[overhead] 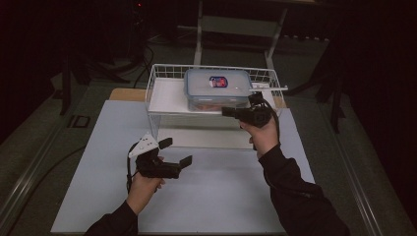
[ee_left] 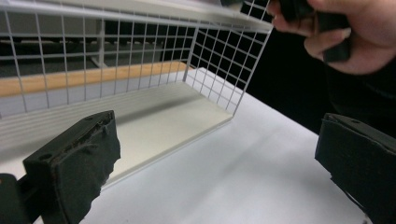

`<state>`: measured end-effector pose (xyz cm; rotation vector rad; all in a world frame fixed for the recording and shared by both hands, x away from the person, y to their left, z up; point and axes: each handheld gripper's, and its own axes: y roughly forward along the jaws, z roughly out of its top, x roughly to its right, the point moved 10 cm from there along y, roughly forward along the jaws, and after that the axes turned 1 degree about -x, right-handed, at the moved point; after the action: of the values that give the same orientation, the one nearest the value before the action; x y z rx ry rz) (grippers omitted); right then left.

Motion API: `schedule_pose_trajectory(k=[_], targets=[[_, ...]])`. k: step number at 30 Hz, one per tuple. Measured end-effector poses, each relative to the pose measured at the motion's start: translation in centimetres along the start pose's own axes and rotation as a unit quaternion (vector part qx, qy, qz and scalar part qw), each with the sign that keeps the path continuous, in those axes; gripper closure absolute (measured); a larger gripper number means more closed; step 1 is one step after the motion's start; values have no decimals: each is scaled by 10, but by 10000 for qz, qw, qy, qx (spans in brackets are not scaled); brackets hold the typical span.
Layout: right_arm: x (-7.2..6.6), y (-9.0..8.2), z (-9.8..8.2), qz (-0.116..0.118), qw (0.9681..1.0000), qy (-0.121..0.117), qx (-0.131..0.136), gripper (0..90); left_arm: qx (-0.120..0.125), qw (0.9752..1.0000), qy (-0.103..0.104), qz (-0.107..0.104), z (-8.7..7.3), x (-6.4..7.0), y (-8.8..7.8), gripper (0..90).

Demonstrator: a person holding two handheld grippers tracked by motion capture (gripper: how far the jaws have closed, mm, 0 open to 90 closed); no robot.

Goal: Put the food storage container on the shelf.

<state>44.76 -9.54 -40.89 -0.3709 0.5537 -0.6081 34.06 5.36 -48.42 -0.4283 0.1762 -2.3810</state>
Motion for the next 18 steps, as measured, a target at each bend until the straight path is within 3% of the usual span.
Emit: schedule_pose_trajectory(k=[7,16,18], targets=[[1,7,9,-48,10000,-13,36,899,23,10000,1,30,-2,-3,1,0],[-21,32,9,266,9996,-35,43,899,29,10000,21,87,-4,-5,1,0],[-24,39,8,230,9997,-73,19,899,11,10000,21,90,-5,-6,1,0]])
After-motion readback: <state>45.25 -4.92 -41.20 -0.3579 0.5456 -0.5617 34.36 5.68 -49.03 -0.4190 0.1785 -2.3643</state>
